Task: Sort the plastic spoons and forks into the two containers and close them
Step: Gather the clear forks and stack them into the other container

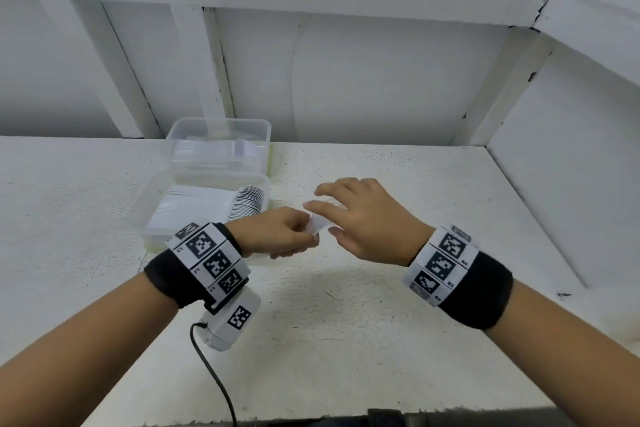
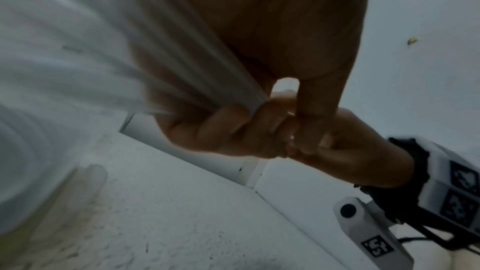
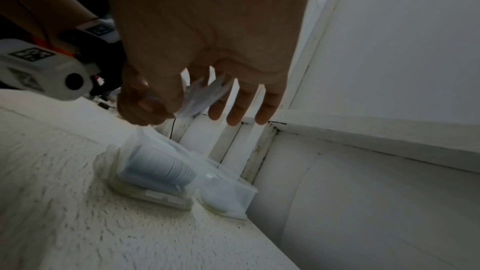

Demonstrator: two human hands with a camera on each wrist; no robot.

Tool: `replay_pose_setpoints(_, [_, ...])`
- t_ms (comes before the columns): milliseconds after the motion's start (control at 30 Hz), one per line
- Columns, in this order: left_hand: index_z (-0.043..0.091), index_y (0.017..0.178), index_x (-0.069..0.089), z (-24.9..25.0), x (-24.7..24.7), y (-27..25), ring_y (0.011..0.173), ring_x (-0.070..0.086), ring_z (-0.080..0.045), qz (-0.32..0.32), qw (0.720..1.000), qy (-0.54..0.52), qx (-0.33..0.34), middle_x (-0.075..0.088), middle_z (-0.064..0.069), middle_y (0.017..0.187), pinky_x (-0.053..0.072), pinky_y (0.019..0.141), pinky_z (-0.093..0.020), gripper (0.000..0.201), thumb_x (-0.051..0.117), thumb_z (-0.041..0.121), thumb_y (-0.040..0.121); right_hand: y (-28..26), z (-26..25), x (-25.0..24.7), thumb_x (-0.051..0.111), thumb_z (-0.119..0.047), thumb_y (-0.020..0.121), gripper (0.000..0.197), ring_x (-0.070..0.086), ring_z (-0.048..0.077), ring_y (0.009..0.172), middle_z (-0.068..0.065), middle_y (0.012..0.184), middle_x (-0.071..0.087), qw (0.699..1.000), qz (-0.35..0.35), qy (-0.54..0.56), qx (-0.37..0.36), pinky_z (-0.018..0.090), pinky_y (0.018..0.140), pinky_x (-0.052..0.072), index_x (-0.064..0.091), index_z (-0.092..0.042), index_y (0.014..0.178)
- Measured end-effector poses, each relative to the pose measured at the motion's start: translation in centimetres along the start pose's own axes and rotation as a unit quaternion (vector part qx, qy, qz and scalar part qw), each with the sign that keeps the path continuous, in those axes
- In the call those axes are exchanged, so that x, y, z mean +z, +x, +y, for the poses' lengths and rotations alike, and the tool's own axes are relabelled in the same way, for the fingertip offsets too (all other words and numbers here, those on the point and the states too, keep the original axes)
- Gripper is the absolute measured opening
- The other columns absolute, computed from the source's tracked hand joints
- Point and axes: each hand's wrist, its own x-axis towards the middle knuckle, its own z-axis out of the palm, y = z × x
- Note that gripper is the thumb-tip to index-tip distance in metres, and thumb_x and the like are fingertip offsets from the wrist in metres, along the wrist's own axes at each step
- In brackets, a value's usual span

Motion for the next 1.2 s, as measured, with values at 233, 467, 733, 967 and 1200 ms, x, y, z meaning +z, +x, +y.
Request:
replay_pose_setpoints(233, [0.016, 0.067, 0.043, -0.6, -2.2, 0.1, 0.052, 0.038, -0.008, 0.052, 0.974, 0.222, 0.008, 0.042, 0.005, 0.061, 0.031, 0.051, -0.019, 0.029, 0.056, 0.029, 0.089, 2.2, 0.2, 0.8, 0.047, -0.023, 0.091, 0.030, 0.051, 0.021, 0.045, 0.010, 0.092, 0.060, 0.995, -0.041, 0.088, -0.014, 0.026, 0.034, 0.036, 0.051, -0.010, 0.117])
replay_pose_setpoints(467, [0.022, 0.071, 0.037, -2.3, -6.1, 0.1, 0.066, 0.047, -0.016, 0.152, 0.908, 0.390, -0.023, 0.044, 0.008, 0.064, 0.034, 0.056, -0.025, 0.029, 0.046, 0.041, 0.092, 6.1, 1.3, 1.4, 0.036, -0.021, 0.100, 0.033, 0.055, 0.034, 0.065, 0.010, 0.111, 0.053, 0.981, -0.100, 0.156, 0.062, 0.045, 0.060, 0.048, 0.043, -0.013, 0.132])
replay_pose_setpoints(733, [0.023, 0.104, 0.049, -4.5, -14.3, 0.3, 0.086, 0.049, -0.015, 0.201, 0.923, 0.322, -0.066, 0.051, 0.007, 0.090, 0.036, 0.072, -0.025, 0.030, 0.053, 0.048, 0.088, 14.5, 4.7, 1.7, 0.037, -0.020, 0.100, 0.033, 0.053, 0.022, 0.112, 0.004, 0.128, 0.054, 0.953, -0.096, 0.262, 0.118, 0.025, 0.087, 0.037, 0.046, -0.014, 0.131])
replay_pose_setpoints(967, [0.013, 0.127, 0.044, -11.3, -24.4, 1.0, 0.099, 0.059, -0.023, 0.306, 0.934, 0.072, -0.169, 0.062, -0.006, 0.108, 0.046, 0.090, -0.033, 0.042, 0.051, 0.036, 0.093, 22.7, 7.9, 4.8, 0.036, -0.014, 0.100, 0.041, 0.054, 0.030, 0.110, 0.014, 0.125, 0.055, 0.953, -0.106, 0.239, 0.153, 0.032, 0.086, 0.040, 0.032, -0.012, 0.141])
replay_pose_setpoints(1200, [-0.003, 0.117, 0.054, -15.1, -25.8, 3.9, 0.085, 0.060, -0.028, 0.303, 0.907, -0.051, -0.288, 0.058, -0.013, 0.102, 0.052, 0.077, -0.036, 0.033, 0.048, 0.022, 0.096, 27.6, 7.6, 9.8, 0.036, 0.001, 0.094, 0.036, 0.056, 0.033, 0.099, 0.013, 0.127, 0.050, 0.965, -0.148, 0.164, 0.139, 0.032, 0.077, 0.040, 0.041, -0.006, 0.130])
